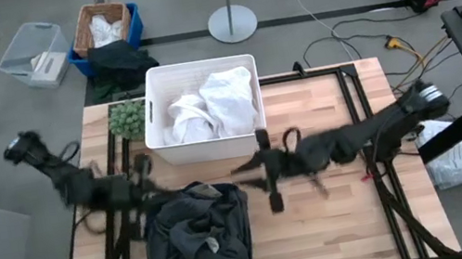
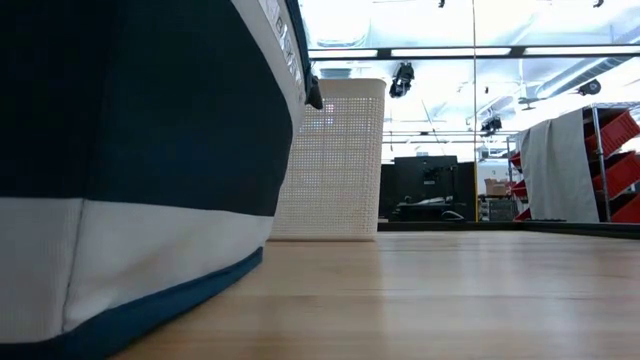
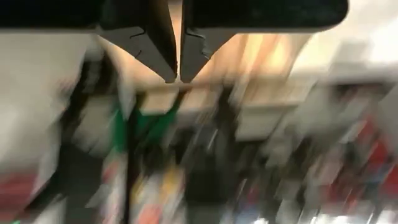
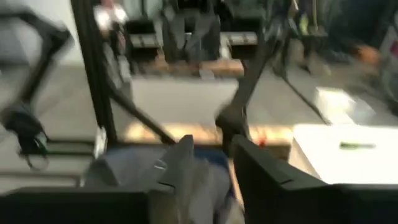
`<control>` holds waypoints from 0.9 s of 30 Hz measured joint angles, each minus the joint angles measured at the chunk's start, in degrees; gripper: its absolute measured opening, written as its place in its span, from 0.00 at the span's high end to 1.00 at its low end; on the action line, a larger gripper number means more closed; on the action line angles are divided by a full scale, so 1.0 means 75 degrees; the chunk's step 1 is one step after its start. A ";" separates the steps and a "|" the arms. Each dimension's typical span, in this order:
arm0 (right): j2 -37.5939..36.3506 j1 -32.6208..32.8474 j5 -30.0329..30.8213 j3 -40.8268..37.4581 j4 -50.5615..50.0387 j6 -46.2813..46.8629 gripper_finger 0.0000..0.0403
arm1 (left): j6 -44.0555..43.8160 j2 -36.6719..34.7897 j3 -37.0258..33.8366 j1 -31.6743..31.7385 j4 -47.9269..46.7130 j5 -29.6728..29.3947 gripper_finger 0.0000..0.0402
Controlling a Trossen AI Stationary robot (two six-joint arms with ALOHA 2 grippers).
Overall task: Sort clothes
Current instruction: Return to Home Position
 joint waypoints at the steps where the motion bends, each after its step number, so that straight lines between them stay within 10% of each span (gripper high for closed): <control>1: -0.0236 -0.0236 -0.0485 -0.0496 0.0716 -0.0079 0.73 | 0.0699 -0.0174 -0.0345 0.0641 0.1123 0.0994 1.00; 9: -0.3293 -0.0967 -0.0832 -0.3433 0.0861 0.0040 0.94 | -0.0902 -0.2454 -0.1741 0.4676 0.0361 0.6463 1.00; 21: -0.7282 -0.0864 -0.0626 -0.7324 0.2308 0.4539 0.93 | -0.2942 -0.4919 -0.4247 0.4210 0.2016 0.5264 0.99; 27: -0.7863 -0.0945 -0.0325 -0.7503 0.1234 0.2848 0.90 | -0.2802 -0.4824 -0.4534 0.4221 0.1923 0.4643 0.98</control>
